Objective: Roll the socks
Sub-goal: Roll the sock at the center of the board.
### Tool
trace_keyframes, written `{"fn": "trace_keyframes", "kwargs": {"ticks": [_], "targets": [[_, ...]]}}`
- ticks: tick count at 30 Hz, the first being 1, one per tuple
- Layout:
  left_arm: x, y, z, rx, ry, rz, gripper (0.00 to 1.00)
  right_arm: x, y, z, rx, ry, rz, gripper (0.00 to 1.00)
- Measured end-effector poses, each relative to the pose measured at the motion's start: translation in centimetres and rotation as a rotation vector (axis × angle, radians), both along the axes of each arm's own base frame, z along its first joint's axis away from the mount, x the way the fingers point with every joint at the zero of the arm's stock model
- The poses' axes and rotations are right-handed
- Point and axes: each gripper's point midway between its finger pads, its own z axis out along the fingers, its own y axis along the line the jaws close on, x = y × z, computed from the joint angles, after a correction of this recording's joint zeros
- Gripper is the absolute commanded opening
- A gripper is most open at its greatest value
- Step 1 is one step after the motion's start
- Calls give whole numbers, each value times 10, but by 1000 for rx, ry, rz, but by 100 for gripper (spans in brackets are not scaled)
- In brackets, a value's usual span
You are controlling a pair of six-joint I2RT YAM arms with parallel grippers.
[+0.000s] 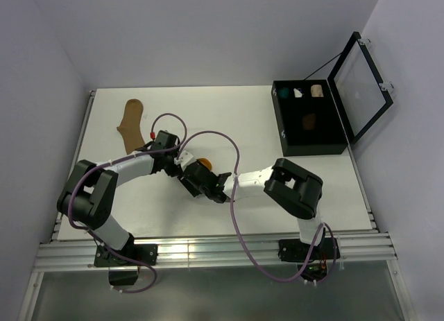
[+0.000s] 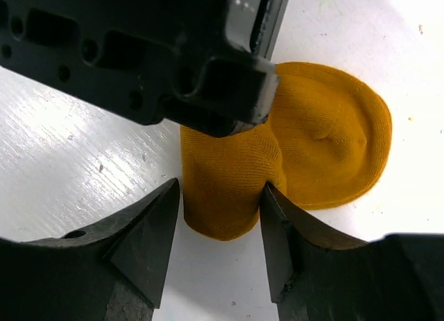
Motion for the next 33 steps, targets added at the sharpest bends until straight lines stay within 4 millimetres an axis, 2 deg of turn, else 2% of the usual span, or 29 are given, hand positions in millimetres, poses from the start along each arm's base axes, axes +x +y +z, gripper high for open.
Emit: {"fn": "trace_keyframes", "kwargs": {"ticks": [4,7,8,10,12,14,15,18,22,26,33], "targets": [[0,0,0,2,2,-3,27,1,1,-1,-5,-9,9,45],[1,0,0,2,-1,-3,28,2,0,-1,-7,-7,15,24],[2,0,0,3,-4,-4,29,3,0,-1,-2,-2,17,9],[4,0,1,10,-11,-5,31,4,1,0,21,21,21,0],[6,0,1,17,-17,-10,33,6,1,1,54,58,28,0],[7,0,2,20,-20,-12,41,7,0,1,100,118,37,0],[7,0,2,20,-20,-13,48,7,-1,2,128,155,39,0],[5,-1,3,19,-14,-18,58,9,-3,4,208,267,47,0],[4,-4,5,21,-14,-22,66,10,-12,6,305,427,36,0],[2,-4,10,19,-13,-10,70,7,-16,6,375,594,38,0],[5,2,38,-13,-83,67,71,8,-14,7,472,810,38,0]]}}
